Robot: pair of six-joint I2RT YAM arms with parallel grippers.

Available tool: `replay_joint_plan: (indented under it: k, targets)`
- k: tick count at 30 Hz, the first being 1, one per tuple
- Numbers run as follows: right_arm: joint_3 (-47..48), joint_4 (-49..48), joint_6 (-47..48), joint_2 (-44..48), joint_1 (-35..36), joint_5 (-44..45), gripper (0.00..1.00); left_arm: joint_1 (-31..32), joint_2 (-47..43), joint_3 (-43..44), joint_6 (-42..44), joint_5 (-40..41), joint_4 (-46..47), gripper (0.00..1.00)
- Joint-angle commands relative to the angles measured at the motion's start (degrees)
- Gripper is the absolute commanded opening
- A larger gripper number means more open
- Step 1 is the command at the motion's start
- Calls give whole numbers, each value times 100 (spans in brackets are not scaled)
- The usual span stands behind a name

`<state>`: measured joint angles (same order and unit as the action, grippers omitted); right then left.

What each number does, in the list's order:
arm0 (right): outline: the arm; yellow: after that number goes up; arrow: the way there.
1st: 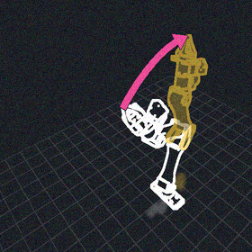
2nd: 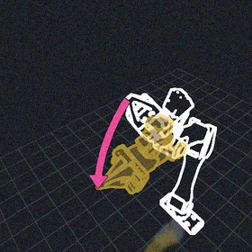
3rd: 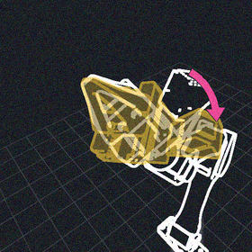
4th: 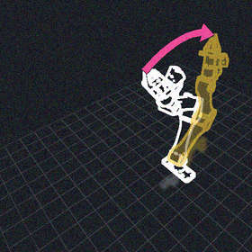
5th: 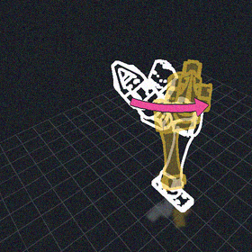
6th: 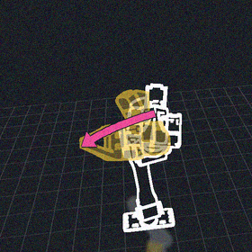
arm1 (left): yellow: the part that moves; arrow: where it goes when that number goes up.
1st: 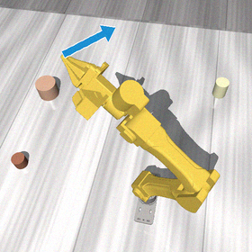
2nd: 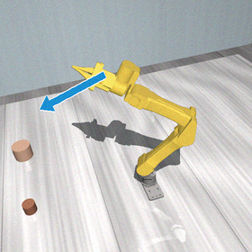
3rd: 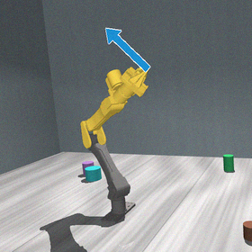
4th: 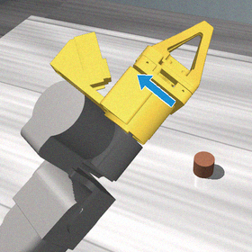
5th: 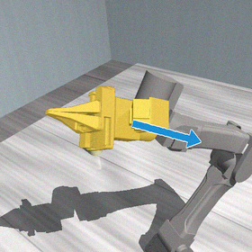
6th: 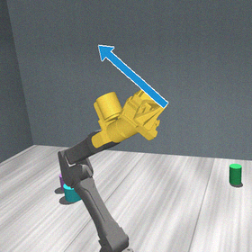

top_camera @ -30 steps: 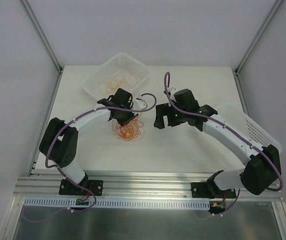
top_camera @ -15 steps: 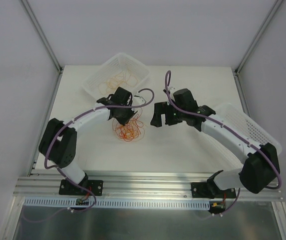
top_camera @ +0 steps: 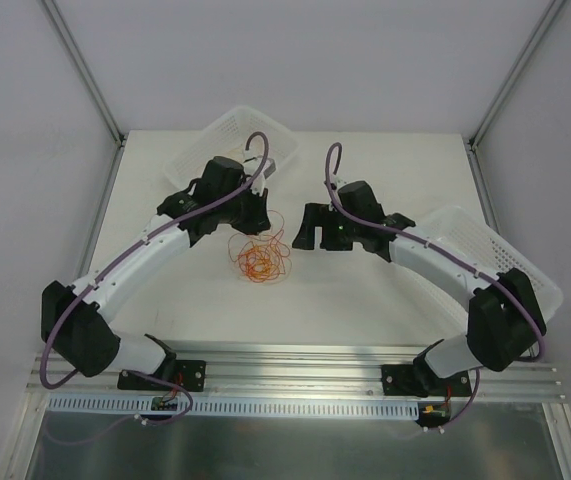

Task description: Untangle the cables

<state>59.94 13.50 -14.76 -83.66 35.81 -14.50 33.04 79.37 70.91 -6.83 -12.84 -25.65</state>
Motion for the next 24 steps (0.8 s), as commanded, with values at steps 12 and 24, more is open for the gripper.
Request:
replay_joint_plan:
  k: [12,24]
  targets:
    - [167,-1323,-922,-1327,295,-202,86,212,-1160,844,-1171,-8,-10,0]
    - [387,-1666,-1090,-2242,444,-79,76,229,-1504,1389,-1444,-149,-10,0]
